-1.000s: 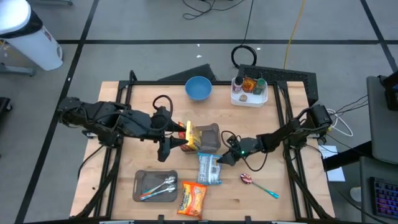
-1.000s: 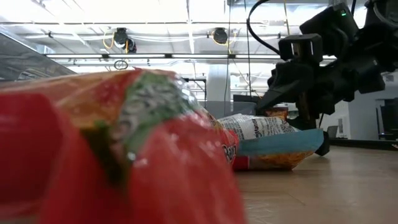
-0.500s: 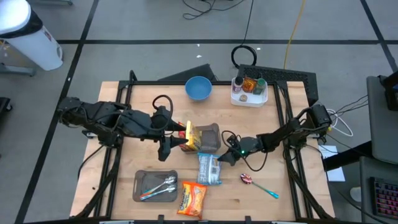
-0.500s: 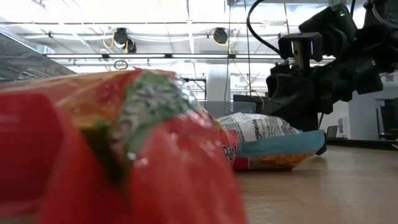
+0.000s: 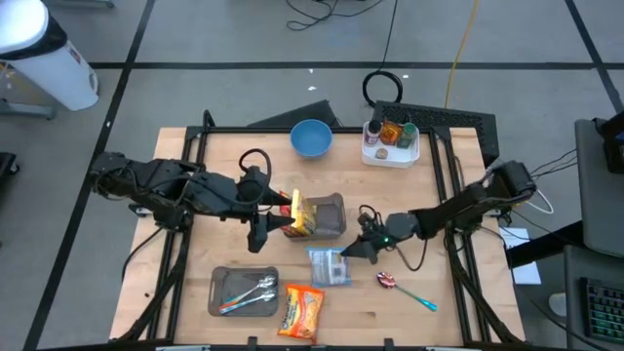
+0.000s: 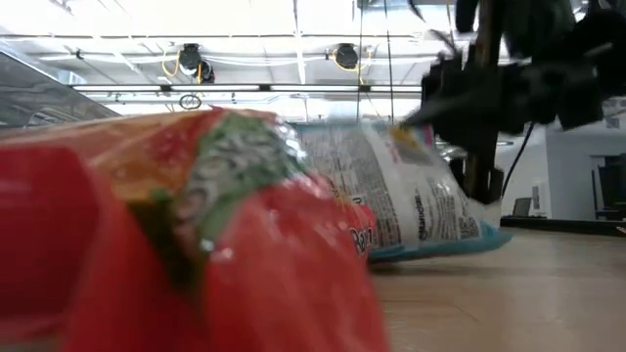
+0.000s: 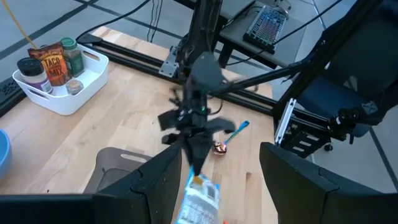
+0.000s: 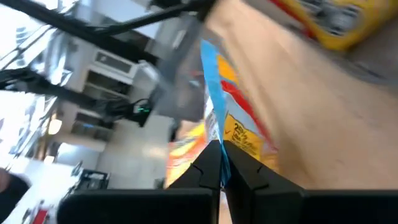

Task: Pick & Place Food Item
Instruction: Put the blue noodle pack into the top black bin

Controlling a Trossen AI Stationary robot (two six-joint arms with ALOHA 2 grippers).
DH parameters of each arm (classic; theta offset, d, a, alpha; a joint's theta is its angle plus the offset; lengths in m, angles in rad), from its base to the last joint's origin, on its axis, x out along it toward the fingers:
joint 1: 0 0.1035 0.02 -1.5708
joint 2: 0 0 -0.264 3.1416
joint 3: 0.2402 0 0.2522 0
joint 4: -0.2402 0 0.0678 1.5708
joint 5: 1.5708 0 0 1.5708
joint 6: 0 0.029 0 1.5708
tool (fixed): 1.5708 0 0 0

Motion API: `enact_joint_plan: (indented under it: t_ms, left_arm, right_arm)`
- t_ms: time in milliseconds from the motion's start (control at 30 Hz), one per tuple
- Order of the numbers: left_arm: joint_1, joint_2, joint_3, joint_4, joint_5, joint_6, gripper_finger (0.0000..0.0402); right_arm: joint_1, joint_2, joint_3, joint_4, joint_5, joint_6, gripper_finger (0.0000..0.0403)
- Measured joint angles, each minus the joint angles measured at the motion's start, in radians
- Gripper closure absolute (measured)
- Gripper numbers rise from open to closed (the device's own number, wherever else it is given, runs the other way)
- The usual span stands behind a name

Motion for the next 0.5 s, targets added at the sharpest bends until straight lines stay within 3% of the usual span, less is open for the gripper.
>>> enact_joint_plan:
  t_ms: [233,500]
  left_arm:
    - [0.026,0.020,0.000,-0.001,0.005,0.013,0.0178]
    - [0.081,0.150,-0.001,0.010,0.184,0.089,0.0179]
  right_arm:
    - [0.022,-0.181,0.046,-0.142,-0.001,-0.079,0.0402]
    - [0.017,-0.368,0.138,-0.403,-0.031,-0.175,0.0403]
